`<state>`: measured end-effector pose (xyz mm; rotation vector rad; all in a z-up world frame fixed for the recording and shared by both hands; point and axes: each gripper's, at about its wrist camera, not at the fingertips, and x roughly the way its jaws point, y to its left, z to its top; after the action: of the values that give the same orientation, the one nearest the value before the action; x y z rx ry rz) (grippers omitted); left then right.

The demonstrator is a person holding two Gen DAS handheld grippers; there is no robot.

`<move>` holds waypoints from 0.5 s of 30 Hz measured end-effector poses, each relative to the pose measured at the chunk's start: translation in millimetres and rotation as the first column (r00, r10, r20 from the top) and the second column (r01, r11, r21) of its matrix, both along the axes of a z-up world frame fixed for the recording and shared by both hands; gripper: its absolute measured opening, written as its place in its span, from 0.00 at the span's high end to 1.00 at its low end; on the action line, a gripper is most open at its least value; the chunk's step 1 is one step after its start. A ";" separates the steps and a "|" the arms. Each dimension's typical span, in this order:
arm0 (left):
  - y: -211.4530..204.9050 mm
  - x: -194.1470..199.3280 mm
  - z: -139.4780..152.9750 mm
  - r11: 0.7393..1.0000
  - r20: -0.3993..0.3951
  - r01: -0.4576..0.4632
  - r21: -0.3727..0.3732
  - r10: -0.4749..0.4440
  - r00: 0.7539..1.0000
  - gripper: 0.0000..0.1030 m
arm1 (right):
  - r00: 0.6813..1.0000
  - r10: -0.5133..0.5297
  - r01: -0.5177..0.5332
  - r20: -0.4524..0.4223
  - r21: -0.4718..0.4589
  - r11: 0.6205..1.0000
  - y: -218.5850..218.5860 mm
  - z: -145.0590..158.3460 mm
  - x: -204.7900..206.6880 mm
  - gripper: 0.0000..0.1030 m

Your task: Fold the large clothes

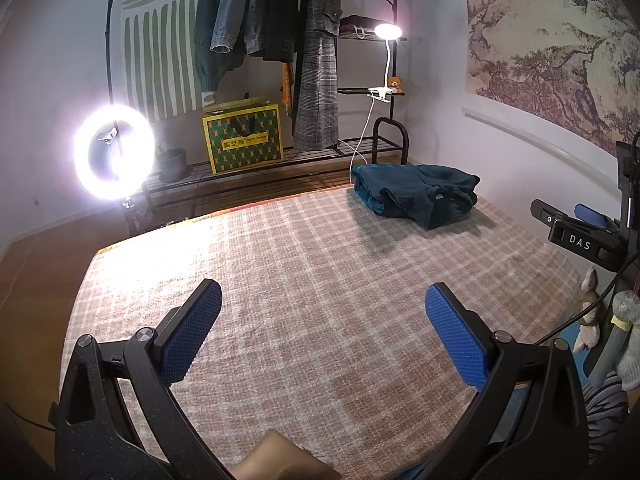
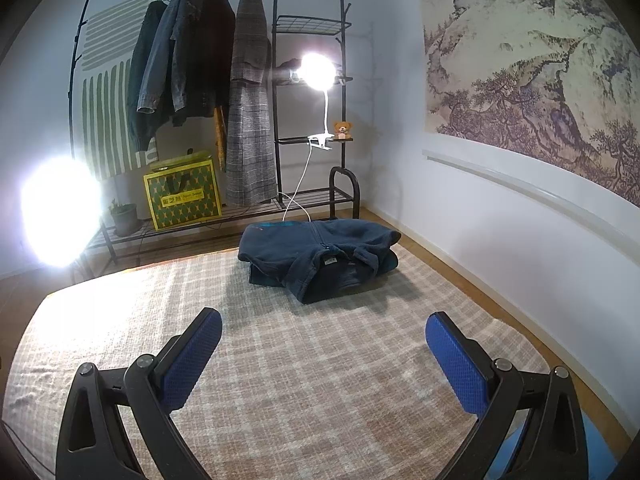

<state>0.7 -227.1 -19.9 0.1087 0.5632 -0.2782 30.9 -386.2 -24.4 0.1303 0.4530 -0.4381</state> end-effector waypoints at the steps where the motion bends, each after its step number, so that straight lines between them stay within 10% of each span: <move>1: 0.0 0.0 0.0 1.000 0.001 -0.001 0.000 0.001 1.000 0.00 | 1.000 0.001 -0.001 0.000 0.001 1.000 -0.1 -0.2 0.4 0.00; 15: 1.2 -3.7 2.2 1.000 0.008 -0.010 0.000 0.010 1.000 0.00 | 1.000 0.009 -0.009 -0.005 0.006 1.000 1.1 -2.0 0.5 0.00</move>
<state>-3.0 -225.9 -17.7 0.1070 0.5551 -0.2684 31.3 -385.1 -26.5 0.1325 0.4596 -0.4279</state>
